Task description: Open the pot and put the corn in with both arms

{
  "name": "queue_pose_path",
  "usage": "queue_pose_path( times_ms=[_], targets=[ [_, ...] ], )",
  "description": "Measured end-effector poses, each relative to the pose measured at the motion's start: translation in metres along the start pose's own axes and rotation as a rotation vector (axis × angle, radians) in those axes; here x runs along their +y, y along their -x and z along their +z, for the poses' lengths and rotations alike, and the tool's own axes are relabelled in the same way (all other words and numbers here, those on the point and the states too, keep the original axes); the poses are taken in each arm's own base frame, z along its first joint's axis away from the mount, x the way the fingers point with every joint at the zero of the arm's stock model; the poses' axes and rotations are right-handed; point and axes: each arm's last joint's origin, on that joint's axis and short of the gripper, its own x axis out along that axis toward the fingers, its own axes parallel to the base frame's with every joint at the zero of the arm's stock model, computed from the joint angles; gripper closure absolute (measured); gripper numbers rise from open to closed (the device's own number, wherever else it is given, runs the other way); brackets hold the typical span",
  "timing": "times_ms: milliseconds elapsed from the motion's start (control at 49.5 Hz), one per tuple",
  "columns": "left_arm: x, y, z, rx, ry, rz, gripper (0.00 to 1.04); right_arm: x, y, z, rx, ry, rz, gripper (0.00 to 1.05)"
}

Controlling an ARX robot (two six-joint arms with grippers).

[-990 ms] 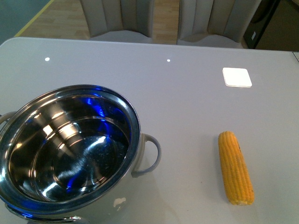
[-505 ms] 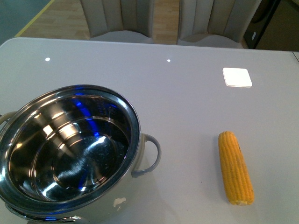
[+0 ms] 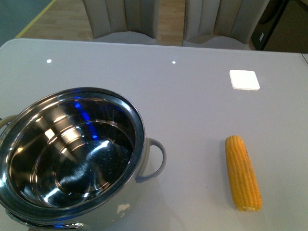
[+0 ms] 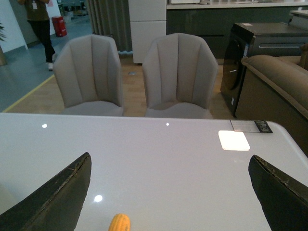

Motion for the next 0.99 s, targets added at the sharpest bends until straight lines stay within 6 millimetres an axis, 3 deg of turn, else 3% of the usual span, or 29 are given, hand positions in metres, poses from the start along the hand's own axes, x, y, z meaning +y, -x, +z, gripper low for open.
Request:
queue_pose_path(
  times_ms=[243,384,869,990],
  targets=[
    [-0.034,0.011,-0.007,-0.007,-0.003,-0.003,0.82,0.000,0.000,0.000,0.000,0.000,-0.001,0.09],
    [-0.045,0.016,-0.009,-0.009,-0.002,0.001,1.02,0.000,0.000,0.000,0.000,0.000,-0.001,0.09],
    [-0.077,0.029,-0.013,-0.035,-0.003,-0.022,1.01,0.000,0.000,0.000,0.000,0.000,-0.001,0.09],
    [-0.077,0.032,-0.014,-0.033,-0.002,-0.013,1.01,0.000,0.000,0.000,0.000,0.000,-0.001,0.09]
  ],
)
